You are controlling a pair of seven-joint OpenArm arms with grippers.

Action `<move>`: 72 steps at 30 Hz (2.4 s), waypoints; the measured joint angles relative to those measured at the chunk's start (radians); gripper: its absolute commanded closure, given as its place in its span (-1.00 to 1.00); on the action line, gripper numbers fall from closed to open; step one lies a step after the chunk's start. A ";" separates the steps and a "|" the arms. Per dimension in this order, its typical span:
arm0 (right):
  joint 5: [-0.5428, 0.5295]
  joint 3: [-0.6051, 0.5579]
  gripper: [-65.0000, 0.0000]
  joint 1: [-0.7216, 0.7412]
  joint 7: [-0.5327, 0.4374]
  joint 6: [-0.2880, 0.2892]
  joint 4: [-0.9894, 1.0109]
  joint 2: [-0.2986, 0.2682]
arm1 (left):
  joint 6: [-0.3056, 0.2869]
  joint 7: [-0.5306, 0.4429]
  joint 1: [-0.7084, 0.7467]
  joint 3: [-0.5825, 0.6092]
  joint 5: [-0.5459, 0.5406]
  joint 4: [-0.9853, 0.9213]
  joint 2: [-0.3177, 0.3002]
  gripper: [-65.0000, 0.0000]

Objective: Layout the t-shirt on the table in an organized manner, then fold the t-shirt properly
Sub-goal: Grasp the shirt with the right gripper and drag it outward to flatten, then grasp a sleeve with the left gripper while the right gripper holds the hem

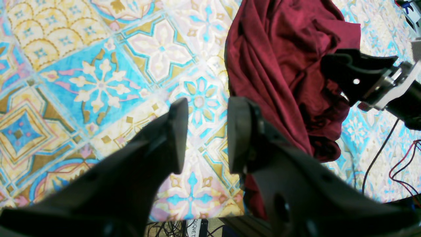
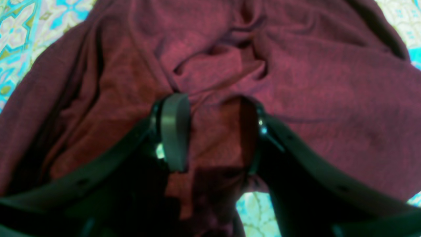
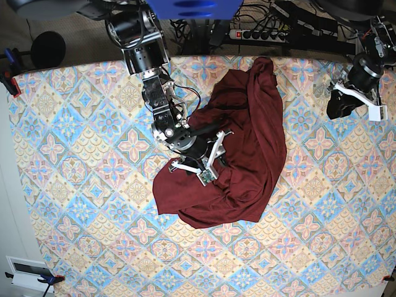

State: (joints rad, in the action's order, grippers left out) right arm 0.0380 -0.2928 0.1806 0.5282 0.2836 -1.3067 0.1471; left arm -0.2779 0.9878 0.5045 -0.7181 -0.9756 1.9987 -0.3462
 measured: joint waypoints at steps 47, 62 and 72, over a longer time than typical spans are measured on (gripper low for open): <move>-0.259 0.527 1.00 0.355 -0.109 0.007 0.273 -0.525 | -0.003 0.000 -0.079 0.002 0.091 -0.008 0.000 0.40; 0.013 0.407 0.51 0.233 -0.138 0.010 0.169 -0.526 | -0.004 0.000 -0.254 0.226 0.348 -0.014 -0.001 0.39; 0.010 0.400 0.51 -0.097 -0.135 0.007 -0.172 -0.418 | -0.001 -0.108 -0.649 0.466 0.551 -0.461 0.022 0.39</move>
State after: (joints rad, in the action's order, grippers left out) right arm 0.0479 0.1070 0.0841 0.3931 0.2905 -1.4784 -0.2707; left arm -0.2787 0.8803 -0.1440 -0.2520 -0.4244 1.5379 -0.3244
